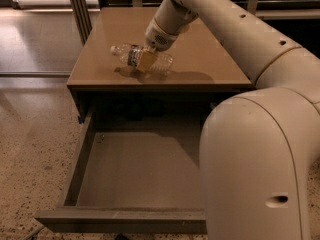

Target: Pick water bottle from top drawer and place on counter

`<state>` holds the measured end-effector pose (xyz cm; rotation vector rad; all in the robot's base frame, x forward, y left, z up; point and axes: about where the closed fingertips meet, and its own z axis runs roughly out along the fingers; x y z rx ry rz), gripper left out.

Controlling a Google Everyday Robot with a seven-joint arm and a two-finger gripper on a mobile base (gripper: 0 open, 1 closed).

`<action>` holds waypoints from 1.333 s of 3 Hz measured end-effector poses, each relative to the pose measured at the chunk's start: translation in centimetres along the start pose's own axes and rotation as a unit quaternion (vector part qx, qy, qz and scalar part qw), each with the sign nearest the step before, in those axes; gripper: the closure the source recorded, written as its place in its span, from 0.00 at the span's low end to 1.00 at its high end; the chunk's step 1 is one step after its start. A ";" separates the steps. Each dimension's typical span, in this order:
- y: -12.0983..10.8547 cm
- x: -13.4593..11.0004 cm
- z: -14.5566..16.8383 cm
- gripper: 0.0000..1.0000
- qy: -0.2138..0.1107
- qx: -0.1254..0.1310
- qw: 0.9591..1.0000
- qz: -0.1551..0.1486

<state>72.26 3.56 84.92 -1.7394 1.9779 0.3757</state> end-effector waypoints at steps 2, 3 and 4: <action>-2.1 2.2 1.8 1.00 -0.005 0.008 1.000 0.027; -2.1 1.9 1.4 0.81 -0.005 0.008 1.000 0.027; -2.1 1.9 1.4 0.50 -0.005 0.008 1.000 0.027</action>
Offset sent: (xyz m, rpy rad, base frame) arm 0.0477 -0.0317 -0.0432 0.0387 0.0139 -0.1165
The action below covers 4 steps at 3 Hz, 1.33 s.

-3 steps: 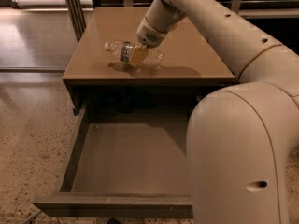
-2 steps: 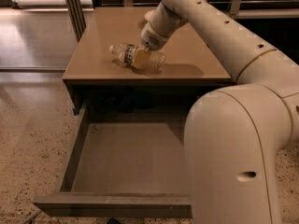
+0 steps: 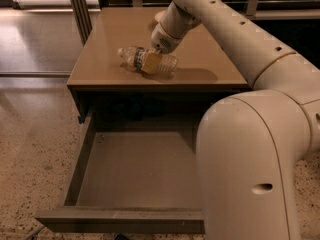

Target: Pick water bottle from top drawer and place on counter

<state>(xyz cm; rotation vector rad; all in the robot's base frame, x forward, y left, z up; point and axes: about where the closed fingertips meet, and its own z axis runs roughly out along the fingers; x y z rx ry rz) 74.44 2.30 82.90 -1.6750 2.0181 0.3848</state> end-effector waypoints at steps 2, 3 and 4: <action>0.0 0.0 0.0 0.03 0.000 0.000 1.000 0.000; 0.0 0.0 0.0 0.00 0.000 0.000 1.000 0.000; 0.0 0.0 0.0 0.00 0.000 0.000 1.000 0.000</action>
Offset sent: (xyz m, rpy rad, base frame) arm 0.0000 0.0000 0.0000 0.0000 0.0000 0.0000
